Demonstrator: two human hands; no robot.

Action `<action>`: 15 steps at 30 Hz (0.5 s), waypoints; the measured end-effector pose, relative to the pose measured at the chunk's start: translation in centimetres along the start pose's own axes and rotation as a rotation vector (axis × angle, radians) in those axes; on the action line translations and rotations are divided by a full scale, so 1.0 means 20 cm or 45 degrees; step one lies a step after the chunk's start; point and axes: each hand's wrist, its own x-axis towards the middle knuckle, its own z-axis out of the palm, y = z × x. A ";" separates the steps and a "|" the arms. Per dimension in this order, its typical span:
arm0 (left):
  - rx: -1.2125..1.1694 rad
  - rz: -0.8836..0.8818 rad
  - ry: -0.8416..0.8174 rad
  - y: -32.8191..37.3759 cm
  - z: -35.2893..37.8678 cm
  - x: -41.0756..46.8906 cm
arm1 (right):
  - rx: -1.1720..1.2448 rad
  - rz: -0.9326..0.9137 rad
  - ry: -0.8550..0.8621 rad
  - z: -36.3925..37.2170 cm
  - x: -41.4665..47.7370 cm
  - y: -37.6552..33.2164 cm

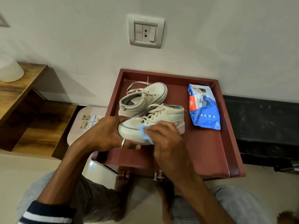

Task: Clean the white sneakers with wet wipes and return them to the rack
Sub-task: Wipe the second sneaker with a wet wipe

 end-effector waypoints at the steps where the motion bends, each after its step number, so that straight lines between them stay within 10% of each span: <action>1: -0.011 0.001 -0.015 0.01 0.00 0.00 | -0.052 0.059 0.036 -0.03 0.01 0.06; 15: 0.088 0.006 -0.006 -0.03 0.02 0.00 | 0.028 -0.080 -0.107 0.07 0.02 -0.18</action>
